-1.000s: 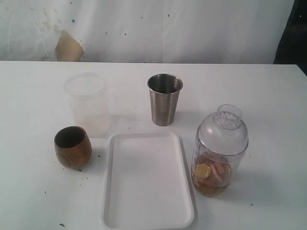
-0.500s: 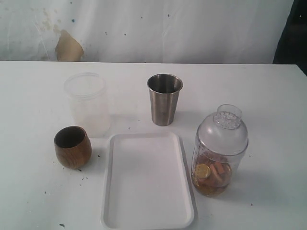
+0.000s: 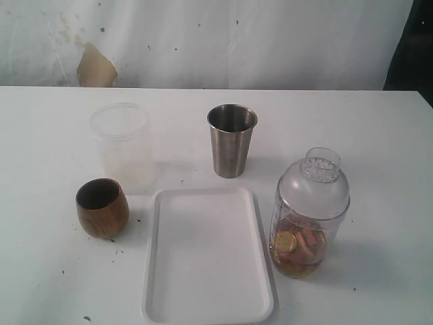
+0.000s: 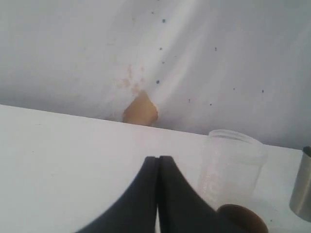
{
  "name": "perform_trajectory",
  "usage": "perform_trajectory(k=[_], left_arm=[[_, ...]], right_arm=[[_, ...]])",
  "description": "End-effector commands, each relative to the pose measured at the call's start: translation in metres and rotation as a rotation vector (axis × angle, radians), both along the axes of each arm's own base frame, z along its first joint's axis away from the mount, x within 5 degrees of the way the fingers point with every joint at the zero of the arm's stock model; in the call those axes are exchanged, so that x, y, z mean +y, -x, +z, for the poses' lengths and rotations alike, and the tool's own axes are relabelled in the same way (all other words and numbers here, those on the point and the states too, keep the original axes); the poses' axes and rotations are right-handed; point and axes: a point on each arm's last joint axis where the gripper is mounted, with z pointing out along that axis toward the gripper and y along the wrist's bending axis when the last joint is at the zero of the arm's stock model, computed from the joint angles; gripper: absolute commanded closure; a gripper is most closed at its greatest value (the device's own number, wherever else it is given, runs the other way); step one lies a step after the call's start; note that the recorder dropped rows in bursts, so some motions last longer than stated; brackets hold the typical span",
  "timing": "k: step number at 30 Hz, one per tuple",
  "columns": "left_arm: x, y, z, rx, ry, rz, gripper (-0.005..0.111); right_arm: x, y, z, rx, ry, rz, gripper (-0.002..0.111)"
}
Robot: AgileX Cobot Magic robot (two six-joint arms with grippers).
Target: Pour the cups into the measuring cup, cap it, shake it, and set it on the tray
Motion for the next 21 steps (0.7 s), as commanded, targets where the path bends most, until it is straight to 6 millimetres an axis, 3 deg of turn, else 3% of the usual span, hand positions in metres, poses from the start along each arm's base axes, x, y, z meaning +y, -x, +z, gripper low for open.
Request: perform_trajectory(k=[1,9,16,21], left_arm=[[0.0,0.0,-0.001,-0.003,0.009,-0.009,0.107],[-0.001,0.0,-0.005,0.043,0.014,-0.019,0.107],[-0.001,0.0,-0.007,0.06,0.013,-0.021,0.107],[-0.001,0.0,-0.007,0.056,-0.048,-0.021,0.107]], right_arm=[[0.0,0.0,-0.001,-0.009,0.001,0.005,0.108],[0.0,0.0,0.0,-0.014,-0.056,0.004,0.108],[-0.003,0.002,0.02,-0.217,-0.219,-0.005,0.108],[-0.002,0.002,0.016,-0.176,-0.217,-0.003,0.108]])
